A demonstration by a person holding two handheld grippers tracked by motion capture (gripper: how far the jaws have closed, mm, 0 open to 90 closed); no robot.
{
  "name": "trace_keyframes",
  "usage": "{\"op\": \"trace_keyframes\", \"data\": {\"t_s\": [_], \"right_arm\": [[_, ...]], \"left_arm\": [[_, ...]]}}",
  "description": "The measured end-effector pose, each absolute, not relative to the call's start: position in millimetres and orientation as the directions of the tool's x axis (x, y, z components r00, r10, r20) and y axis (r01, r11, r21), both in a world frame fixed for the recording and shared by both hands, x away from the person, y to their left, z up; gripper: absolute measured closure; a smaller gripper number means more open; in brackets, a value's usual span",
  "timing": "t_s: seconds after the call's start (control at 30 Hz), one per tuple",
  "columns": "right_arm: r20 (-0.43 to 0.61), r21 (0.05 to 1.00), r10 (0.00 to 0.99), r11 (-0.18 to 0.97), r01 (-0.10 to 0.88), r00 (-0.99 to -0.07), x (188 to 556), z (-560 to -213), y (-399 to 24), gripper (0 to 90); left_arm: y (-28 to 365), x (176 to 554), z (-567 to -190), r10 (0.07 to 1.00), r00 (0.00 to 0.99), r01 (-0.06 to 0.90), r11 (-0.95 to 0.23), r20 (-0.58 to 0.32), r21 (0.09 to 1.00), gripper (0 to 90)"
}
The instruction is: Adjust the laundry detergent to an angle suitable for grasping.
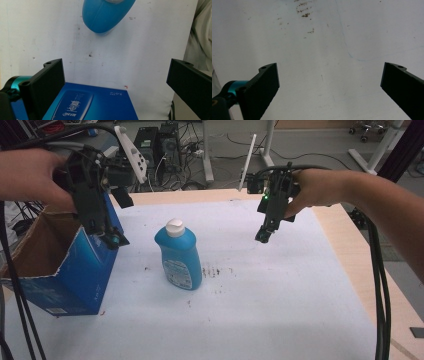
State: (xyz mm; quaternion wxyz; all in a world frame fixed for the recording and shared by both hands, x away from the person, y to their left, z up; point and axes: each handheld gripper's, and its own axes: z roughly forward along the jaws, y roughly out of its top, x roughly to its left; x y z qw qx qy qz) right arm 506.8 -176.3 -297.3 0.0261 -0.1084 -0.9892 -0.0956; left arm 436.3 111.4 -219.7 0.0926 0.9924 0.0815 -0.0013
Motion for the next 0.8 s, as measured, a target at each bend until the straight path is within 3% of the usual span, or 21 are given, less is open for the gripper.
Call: {"op": "trace_keyframes", "data": {"t_s": [0.47, 0.8], "right_arm": [[0.071, 0.212, 0.225, 0.949, 0.235, -0.972, 503.5, -297.8, -182.4, 1.0], [0.060, 0.360, 0.257, 0.896, 0.261, -0.964, 491.8, -297.4, -203.4, 1.0]], "left_arm": [[110.0, 439.3, -221.9, 0.163, 0.986, 0.164, -0.968, -0.020, 0.189, 1.7], [108.5, 435.6, -222.7, 0.154, 0.988, 0.154, -0.970, -0.014, 0.189, 1.6]]}}
